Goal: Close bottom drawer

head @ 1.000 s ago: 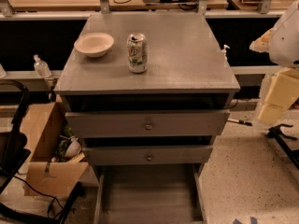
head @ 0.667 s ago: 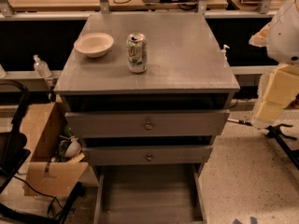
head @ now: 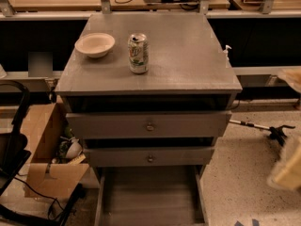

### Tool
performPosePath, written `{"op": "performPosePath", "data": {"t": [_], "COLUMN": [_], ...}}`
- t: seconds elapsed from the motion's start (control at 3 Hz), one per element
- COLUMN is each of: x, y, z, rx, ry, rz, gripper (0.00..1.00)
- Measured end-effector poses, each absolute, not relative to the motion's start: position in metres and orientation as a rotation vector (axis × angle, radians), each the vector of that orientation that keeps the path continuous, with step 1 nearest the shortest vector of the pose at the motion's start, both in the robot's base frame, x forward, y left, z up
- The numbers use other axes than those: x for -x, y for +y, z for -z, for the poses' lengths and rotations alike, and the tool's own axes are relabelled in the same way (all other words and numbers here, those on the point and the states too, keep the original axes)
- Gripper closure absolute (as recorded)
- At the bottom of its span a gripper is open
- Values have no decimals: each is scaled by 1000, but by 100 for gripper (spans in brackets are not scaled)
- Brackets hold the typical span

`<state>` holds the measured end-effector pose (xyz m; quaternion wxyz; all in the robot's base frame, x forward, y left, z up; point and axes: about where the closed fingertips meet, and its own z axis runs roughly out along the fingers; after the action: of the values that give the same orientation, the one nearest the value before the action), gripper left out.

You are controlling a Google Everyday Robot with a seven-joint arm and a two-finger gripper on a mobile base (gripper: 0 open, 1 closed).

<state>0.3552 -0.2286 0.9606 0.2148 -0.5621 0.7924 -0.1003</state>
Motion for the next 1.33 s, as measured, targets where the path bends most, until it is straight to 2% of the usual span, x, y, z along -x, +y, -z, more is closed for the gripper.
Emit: {"op": "performPosePath", "data": {"t": [0.33, 1.0, 1.33], "x": [-334, -339, -340], "y": [-258, -302, -302], "z": [-900, -723, -722], "rx": [1524, 1551, 1549], "ry": [2184, 2258, 2254], "rz": [256, 2, -2], "gripper": [0, 0, 0]}}
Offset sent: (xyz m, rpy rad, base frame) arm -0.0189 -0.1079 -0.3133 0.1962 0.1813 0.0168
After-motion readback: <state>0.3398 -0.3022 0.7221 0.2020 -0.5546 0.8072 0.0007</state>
